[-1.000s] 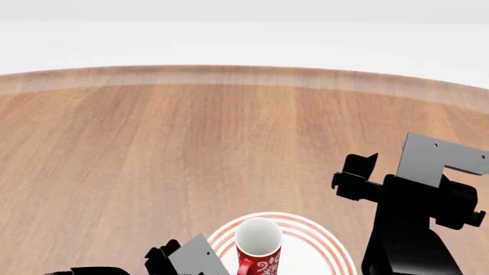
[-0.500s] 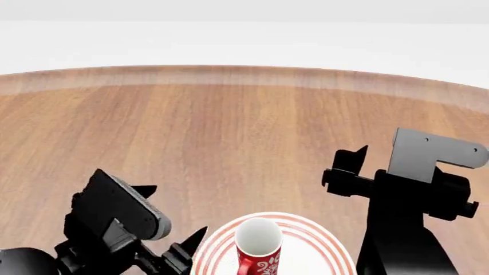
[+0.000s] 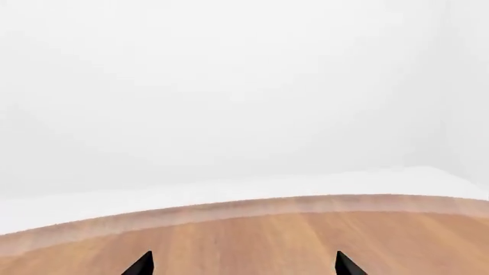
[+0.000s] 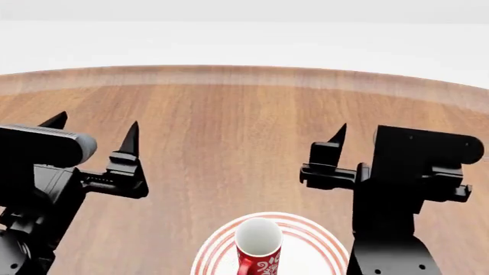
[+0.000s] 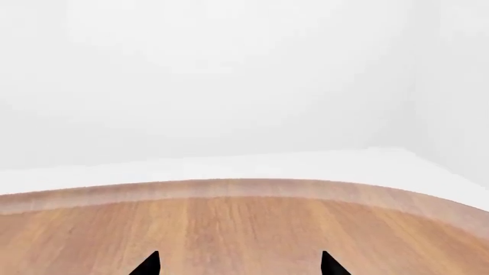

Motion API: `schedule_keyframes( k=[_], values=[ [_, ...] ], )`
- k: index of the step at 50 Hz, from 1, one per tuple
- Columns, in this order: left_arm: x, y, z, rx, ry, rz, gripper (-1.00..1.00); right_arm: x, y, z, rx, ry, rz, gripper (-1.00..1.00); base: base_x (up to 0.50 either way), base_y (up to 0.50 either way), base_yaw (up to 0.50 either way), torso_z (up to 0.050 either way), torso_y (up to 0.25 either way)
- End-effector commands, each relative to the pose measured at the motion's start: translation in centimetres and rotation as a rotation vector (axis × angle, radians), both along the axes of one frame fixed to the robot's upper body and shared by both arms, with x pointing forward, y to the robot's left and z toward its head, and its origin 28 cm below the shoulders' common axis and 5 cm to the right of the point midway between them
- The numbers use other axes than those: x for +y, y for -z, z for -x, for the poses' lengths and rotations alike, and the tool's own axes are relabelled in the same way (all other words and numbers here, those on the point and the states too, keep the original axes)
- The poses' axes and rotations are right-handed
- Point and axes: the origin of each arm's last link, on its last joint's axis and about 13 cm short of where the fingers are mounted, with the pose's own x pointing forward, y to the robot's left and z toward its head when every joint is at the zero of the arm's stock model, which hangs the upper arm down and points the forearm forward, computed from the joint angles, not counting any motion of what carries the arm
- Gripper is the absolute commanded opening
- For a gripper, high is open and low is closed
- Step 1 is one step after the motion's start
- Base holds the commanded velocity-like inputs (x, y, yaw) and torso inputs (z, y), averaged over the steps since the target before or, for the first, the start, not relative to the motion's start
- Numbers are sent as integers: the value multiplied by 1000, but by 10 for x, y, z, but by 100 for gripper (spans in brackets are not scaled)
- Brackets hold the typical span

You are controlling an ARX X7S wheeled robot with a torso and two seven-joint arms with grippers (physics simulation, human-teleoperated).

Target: Pick up the red mug and put it on the plate

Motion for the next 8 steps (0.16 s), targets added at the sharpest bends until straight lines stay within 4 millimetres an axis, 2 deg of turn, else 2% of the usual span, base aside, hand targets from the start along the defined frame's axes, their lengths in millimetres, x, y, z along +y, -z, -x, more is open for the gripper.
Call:
schedule_keyframes(
  k=[1,8],
  values=[
    [1,-7,2,-88,-65,76,100,11,-12,20,-105,-57,39,100,0,0,0,0,0],
    [0,-8,4,-118,-69,53,100,16,-17,29,-187,-65,89,100,0,0,0,0,0]
  ],
)
